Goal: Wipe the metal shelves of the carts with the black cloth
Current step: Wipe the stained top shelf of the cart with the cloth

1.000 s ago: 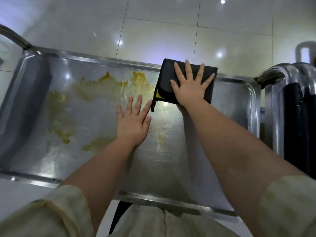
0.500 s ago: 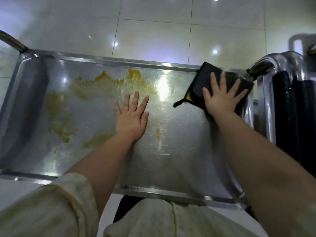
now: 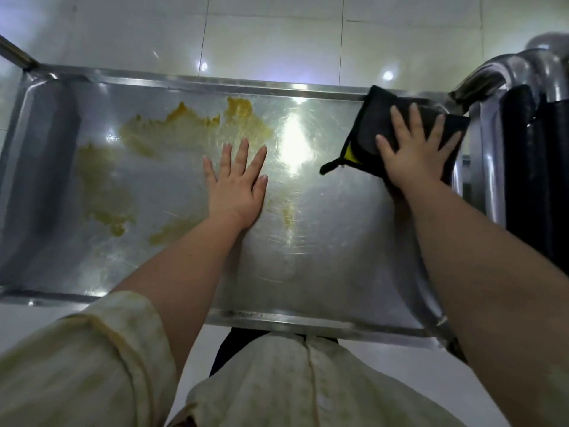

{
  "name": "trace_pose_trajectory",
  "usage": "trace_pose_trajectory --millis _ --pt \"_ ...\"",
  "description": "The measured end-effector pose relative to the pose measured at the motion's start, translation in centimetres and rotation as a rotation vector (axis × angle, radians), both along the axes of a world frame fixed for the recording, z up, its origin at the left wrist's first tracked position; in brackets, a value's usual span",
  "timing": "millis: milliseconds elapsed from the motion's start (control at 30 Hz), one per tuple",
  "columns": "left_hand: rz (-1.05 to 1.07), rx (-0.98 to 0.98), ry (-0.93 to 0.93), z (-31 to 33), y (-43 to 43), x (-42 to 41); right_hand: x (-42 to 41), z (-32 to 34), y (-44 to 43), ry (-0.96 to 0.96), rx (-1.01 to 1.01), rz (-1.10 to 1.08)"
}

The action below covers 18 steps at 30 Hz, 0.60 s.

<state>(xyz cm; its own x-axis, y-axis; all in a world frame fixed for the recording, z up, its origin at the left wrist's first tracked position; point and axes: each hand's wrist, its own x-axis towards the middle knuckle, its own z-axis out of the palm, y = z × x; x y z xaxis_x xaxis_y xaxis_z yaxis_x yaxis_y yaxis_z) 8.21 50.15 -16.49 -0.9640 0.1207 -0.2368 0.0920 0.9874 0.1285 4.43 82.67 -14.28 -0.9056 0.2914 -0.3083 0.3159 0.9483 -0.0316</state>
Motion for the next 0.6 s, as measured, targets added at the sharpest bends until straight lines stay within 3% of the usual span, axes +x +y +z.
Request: trace_pose_trajectory --millis 167,367,500,600 --pt "-0.003 0.017 0.008 -0.1 0.0 0.1 1.4 0.0 -3.2 0.025 -0.014 -0.12" --pt "-0.011 0.013 0.013 0.2 -0.7 0.3 5.1 -0.4 -16.4 -0.006 -0.072 0.345" --pt "0.0 0.019 0.015 0.1 -0.3 0.3 3.7 -0.4 -11.2 0.001 -0.105 0.339" --pt "0.008 0.049 0.008 0.0 -0.1 0.0 3.0 -0.2 -5.0 -0.005 -0.081 0.1"
